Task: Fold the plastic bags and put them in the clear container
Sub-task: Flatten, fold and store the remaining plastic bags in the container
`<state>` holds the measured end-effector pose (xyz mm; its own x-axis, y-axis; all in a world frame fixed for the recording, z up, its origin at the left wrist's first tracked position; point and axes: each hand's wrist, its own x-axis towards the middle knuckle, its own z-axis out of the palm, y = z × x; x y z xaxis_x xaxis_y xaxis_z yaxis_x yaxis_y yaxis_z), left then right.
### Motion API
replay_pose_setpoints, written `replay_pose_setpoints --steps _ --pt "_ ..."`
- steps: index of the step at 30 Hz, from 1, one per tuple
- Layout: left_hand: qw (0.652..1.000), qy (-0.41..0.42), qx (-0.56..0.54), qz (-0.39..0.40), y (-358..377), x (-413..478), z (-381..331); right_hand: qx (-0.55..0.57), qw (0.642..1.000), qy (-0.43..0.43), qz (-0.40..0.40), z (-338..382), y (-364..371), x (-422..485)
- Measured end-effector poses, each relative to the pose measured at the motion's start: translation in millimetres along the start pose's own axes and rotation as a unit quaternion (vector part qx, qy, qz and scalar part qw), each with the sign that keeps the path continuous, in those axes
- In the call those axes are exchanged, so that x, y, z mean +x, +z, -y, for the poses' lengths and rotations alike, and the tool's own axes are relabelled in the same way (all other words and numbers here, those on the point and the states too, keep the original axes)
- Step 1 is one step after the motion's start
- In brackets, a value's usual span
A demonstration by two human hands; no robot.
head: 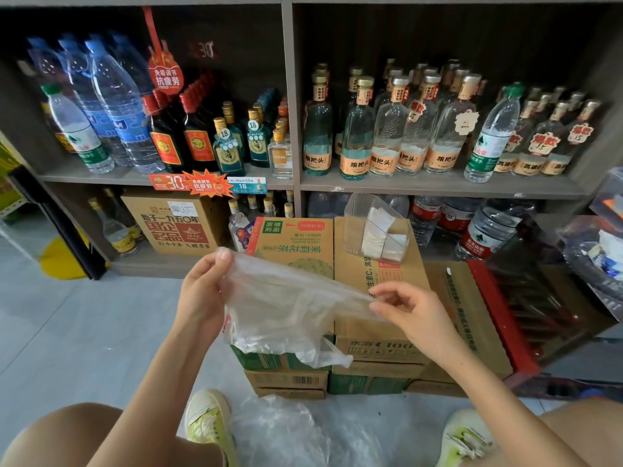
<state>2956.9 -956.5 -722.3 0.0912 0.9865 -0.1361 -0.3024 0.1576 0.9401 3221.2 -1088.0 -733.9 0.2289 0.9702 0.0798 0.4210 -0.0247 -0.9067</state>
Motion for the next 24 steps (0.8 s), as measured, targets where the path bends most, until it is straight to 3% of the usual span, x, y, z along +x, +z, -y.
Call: replay_pose_setpoints --steps 4,9,12,18,21,24 --pt "0.999 -0.014 0.039 -0.001 -10.4 5.5 3.0 -0.114 0.991 -0.054 0.039 9.4 -11.3 -3.4" --pt "0.999 -0.017 0.045 0.024 -3.5 4.7 8.6 -0.287 0.949 -0.109 0.072 13.2 -15.6 3.9" --pt "0.990 0.046 0.135 0.016 1.2 5.1 16.0 -0.341 0.932 -0.124 0.023 7.1 -12.2 13.5" --pt "0.947 0.134 0.293 -0.002 12.7 21.4 33.7 -0.303 0.944 -0.067 -0.115 -8.7 -14.5 46.2" --pt "0.944 0.125 0.304 -0.033 13.5 41.7 46.1 -0.228 0.961 -0.061 -0.140 -18.6 -13.5 69.5" --pt "0.944 0.097 0.311 -0.045 16.7 65.7 58.4 -0.224 0.958 -0.062 -0.167 -28.9 -9.3 88.1"
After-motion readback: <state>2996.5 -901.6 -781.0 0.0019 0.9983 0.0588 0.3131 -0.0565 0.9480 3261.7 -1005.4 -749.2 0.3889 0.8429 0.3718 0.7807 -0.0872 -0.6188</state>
